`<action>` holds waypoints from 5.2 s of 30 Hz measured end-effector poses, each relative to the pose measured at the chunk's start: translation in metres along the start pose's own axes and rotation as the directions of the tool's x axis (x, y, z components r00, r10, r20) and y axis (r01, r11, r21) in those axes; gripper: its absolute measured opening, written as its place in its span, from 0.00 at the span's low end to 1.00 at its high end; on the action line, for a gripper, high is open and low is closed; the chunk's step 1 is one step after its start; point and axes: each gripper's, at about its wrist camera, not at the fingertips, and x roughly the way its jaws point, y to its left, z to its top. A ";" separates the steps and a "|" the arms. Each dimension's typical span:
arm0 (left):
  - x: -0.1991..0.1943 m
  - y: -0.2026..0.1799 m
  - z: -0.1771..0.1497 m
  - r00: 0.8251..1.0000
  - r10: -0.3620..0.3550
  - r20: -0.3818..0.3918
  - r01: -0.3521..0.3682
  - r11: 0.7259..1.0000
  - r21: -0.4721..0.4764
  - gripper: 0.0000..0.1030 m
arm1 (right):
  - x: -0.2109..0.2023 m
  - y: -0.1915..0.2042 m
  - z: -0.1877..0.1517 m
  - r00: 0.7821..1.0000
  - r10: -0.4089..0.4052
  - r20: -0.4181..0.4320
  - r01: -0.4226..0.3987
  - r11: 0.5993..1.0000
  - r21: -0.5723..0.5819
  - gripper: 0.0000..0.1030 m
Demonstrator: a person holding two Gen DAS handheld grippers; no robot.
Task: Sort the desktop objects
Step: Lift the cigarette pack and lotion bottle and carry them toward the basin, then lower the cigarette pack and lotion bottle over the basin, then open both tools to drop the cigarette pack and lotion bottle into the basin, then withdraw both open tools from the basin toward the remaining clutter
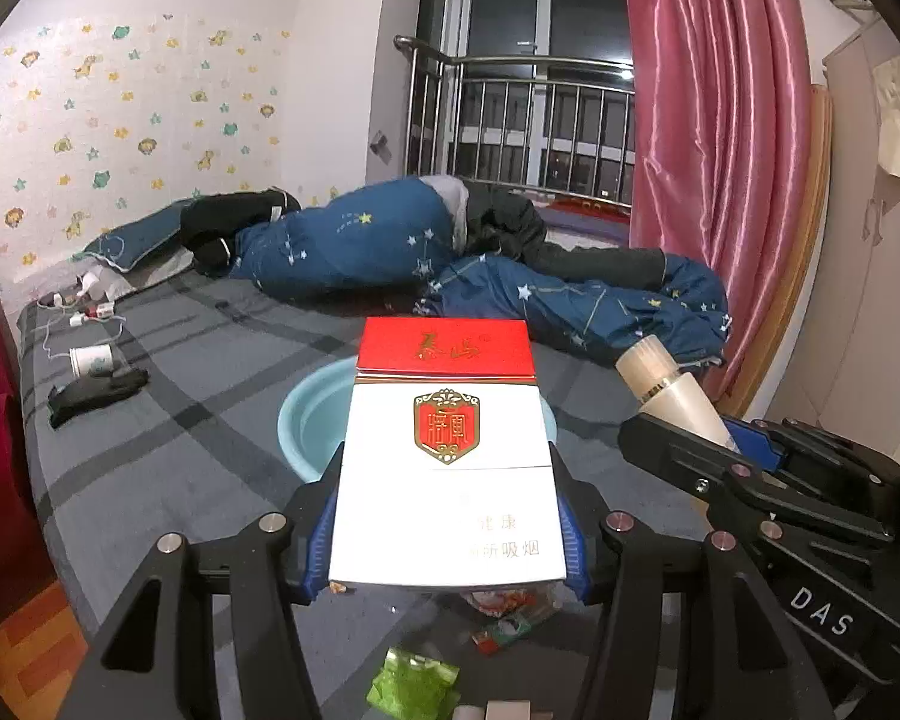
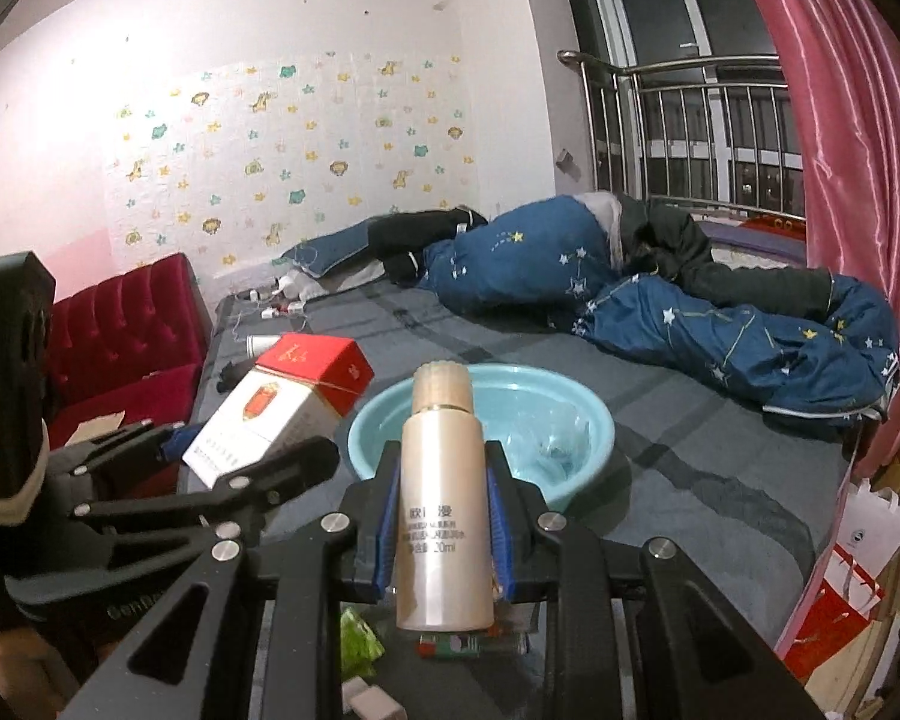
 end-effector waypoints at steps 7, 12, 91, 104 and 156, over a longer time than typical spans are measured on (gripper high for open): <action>0.005 0.003 0.015 0.999 0.019 0.031 -0.019 1.000 -0.008 0.60 | 0.004 0.000 0.018 1.000 -0.011 0.025 0.011 1.000 -0.004 0.26; 0.011 0.007 0.022 0.999 0.027 0.039 -0.027 1.000 -0.011 0.60 | 0.013 0.000 0.028 0.999 -0.014 0.029 0.015 1.000 -0.017 0.26; 0.246 0.070 0.021 0.920 0.038 -0.390 -0.027 0.999 0.034 0.60 | 0.290 -0.076 0.034 0.919 0.055 -0.391 -0.014 0.994 0.107 0.26; 0.248 0.068 0.014 0.913 0.067 -0.402 -0.052 0.997 0.048 0.70 | 0.292 -0.072 0.029 0.915 0.065 -0.398 -0.022 0.994 0.111 0.28; 0.102 0.043 -0.046 0.933 0.069 -0.352 -0.062 0.998 0.032 1.00 | 0.137 -0.023 -0.003 0.946 -0.094 -0.310 0.081 0.995 -0.055 1.00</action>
